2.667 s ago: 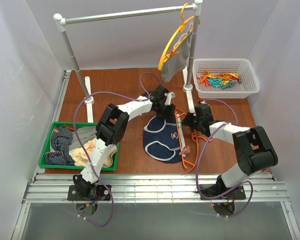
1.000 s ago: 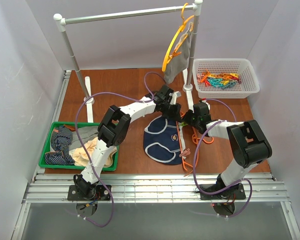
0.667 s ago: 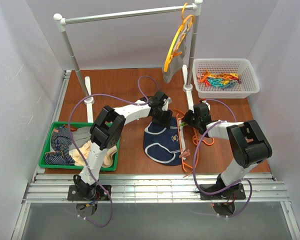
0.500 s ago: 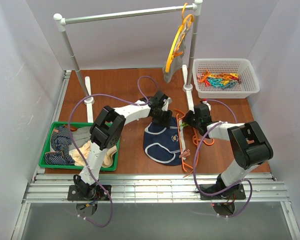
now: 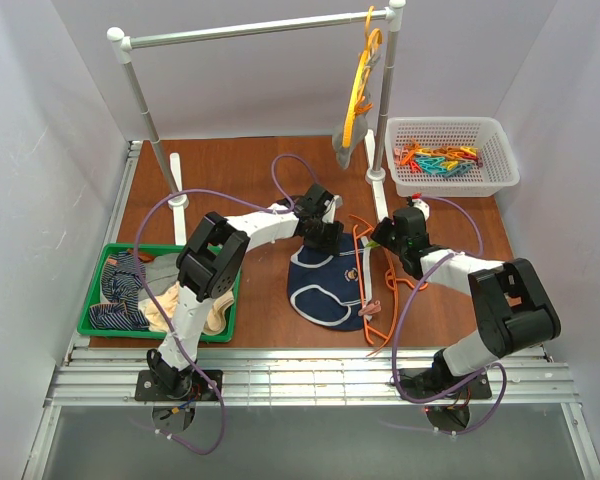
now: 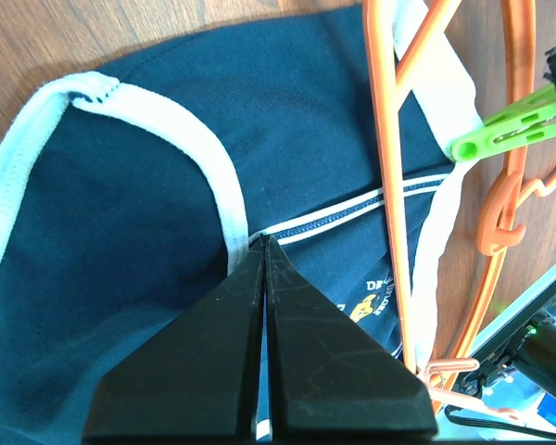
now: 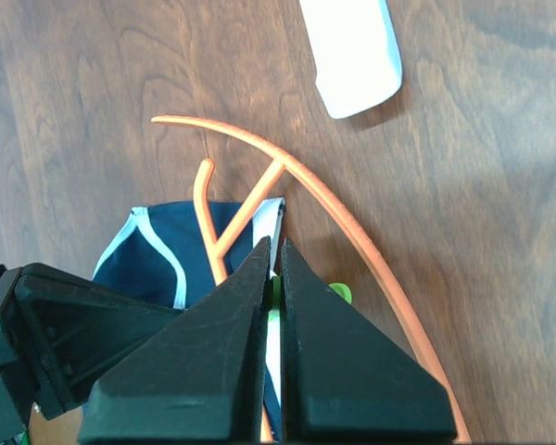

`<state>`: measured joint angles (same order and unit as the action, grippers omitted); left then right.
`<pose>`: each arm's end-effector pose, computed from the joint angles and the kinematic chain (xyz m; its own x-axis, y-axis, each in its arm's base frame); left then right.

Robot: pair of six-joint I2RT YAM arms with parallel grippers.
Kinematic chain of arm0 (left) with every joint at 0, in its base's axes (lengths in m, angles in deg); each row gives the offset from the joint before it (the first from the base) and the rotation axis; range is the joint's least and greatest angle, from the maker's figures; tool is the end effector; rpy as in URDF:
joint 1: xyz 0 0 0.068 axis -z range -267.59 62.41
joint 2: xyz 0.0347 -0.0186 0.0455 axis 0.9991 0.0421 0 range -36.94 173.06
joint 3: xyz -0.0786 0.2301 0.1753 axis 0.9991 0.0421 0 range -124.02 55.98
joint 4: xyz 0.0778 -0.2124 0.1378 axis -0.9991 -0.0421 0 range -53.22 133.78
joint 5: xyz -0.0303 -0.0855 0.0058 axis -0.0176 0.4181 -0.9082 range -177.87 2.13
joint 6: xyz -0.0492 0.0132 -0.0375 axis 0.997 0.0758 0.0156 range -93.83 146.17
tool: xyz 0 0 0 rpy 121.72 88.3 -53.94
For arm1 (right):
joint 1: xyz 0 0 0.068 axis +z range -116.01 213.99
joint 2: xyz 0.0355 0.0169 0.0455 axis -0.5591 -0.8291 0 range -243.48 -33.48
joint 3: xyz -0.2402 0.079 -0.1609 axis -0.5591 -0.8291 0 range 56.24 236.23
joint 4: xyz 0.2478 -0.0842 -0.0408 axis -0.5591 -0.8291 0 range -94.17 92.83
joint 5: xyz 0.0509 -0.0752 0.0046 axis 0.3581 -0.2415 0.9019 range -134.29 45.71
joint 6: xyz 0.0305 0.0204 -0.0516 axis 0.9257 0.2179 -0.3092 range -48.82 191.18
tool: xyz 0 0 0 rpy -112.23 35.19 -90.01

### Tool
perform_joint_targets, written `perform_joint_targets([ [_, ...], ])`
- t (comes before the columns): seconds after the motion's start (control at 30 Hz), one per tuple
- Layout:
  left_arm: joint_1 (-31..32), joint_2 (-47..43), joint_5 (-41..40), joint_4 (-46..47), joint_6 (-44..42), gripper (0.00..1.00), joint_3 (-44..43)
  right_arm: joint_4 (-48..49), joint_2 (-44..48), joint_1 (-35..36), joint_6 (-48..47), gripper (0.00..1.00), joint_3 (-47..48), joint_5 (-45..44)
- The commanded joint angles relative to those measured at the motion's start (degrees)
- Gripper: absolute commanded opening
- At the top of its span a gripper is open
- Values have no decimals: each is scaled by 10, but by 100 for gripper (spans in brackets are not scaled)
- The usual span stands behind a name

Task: Clip the underwear to the hanger
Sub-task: Pick up the clamp at the center of the board.

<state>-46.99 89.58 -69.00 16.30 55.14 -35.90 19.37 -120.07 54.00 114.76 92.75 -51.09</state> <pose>0.3606 -0.3298 0.1499 -0.9410 0.2029 -0.2707 0.3141 0.8211 -0.4765 0.2935 0.1006 0.1850 -0.5463 0.5294 -0.6490 0.1790 0.8308 0.5270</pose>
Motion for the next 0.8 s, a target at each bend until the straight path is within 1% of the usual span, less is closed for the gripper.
perform_joint_targets([
  [0.0, -10, 1, -55, -33, -10, 0, 34, 14, 25, -1, -20, 1, -5, -42],
  [0.23, -20, 8, -58, -28, -10, 0, 50, 13, 40, -15, -38, 1, 0, -52],
  [0.77, -30, 19, -53, -27, -6, 0, 57, 12, 76, -57, -59, 1, -19, -58],
])
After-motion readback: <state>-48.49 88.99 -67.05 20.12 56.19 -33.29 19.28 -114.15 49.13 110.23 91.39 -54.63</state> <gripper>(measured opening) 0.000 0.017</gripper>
